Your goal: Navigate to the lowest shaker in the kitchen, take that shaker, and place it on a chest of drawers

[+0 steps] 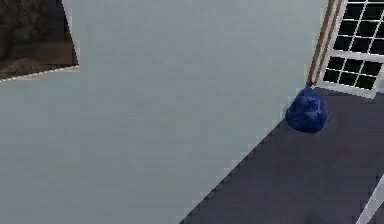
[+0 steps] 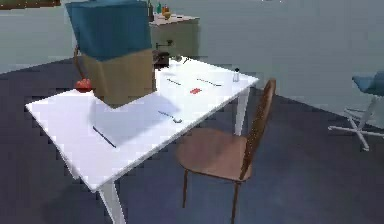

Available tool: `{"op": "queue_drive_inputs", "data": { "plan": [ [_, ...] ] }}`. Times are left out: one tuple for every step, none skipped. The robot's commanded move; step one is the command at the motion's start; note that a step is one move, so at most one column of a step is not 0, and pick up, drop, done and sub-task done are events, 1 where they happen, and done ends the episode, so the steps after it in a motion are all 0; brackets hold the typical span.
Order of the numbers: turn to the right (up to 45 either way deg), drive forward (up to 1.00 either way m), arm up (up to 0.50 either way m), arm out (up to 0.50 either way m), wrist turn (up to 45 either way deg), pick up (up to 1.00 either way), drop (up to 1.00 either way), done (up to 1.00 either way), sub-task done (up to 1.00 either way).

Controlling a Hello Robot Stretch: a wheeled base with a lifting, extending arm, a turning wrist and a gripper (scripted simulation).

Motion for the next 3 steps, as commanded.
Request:
{"op": "queue_drive_inputs", "data": {
  "plan": [
    [0.0,0.45,0.0,0.0,0.0,0.0,0.0,0.0,0.0],
    [45.0,0.0,0.0,0.0,0.0,0.0,0.0,0.0,0.0],
    [3.0,0.0,0.0,0.0,0.0,0.0,0.0,0.0,0.0]
  ]
}}
